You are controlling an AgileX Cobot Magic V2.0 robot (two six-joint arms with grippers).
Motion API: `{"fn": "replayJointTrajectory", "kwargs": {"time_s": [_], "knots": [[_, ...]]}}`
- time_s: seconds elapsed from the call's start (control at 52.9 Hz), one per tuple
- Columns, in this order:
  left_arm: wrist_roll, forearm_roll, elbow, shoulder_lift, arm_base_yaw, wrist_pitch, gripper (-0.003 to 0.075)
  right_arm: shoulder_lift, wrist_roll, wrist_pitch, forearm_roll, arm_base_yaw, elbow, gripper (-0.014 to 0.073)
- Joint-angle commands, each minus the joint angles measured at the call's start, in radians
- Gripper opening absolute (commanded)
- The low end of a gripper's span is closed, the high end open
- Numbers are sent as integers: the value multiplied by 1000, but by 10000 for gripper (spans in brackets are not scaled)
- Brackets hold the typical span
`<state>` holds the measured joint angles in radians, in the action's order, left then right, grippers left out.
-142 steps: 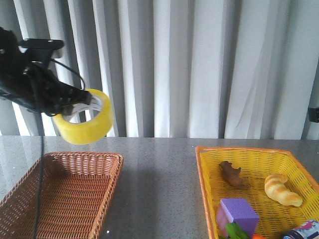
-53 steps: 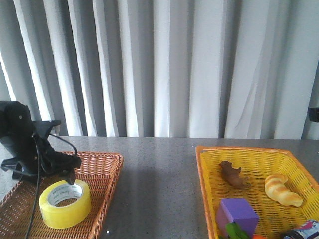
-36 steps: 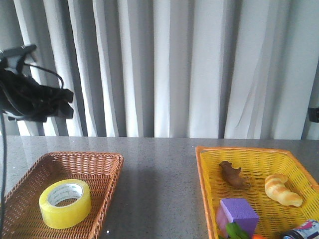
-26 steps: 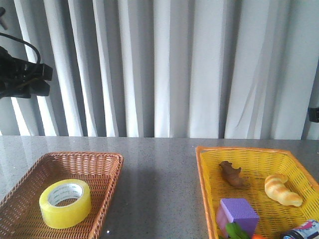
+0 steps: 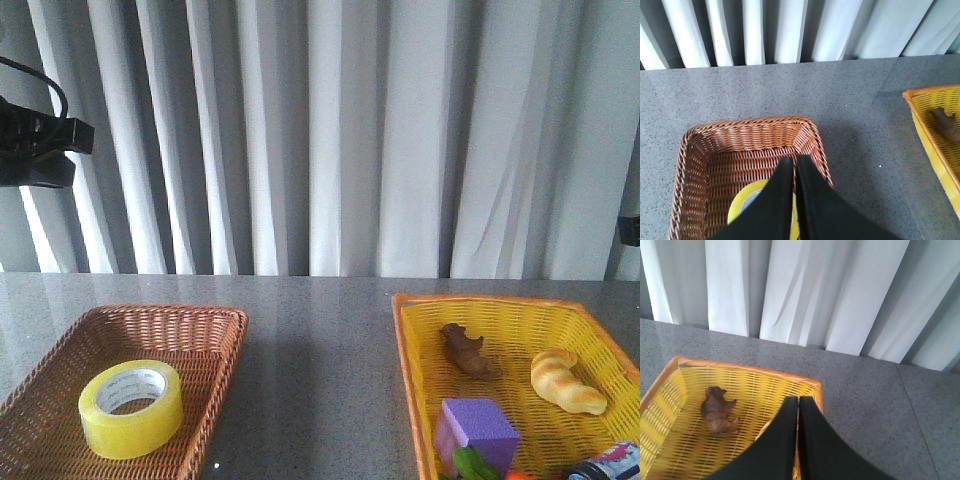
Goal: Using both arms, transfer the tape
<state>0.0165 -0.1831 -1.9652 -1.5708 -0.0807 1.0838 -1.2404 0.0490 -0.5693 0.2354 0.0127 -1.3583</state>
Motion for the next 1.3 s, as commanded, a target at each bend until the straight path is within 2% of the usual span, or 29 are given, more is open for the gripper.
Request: {"fn": "replayJointTrajectory", "kwargs": {"time_s": [0.0,0.454,0.548,0.624,0.699,0.813,1.021,1.134,1.285], "knots": [[0,-11,-27,39,0,-71,-7,23,-1,73,16,-4,-26,-5],[0,18,-13,28,0,-79,-7,23,-1,73,16,-4,-26,-5],[-16,105,48,93,0,-144,-7,23,-1,73,16,-4,-26,-5],[-63,141,129,193,0,-288,-7,23,-1,73,16,-4,-26,-5],[-71,155,251,312,0,-440,-7,23,-1,73,16,-4,-26,-5],[-38,183,528,530,0,-635,-7,23,-1,73,16,-4,-26,-5],[78,201,1171,954,0,-942,-7,23,-1,73,16,-4,-26,-5],[100,197,1471,1187,16,-1009,-7,23,-1,73,16,-4,-26,-5],[-16,198,1770,1447,95,-1012,-7,23,-1,73,16,-4,-26,-5]]}}
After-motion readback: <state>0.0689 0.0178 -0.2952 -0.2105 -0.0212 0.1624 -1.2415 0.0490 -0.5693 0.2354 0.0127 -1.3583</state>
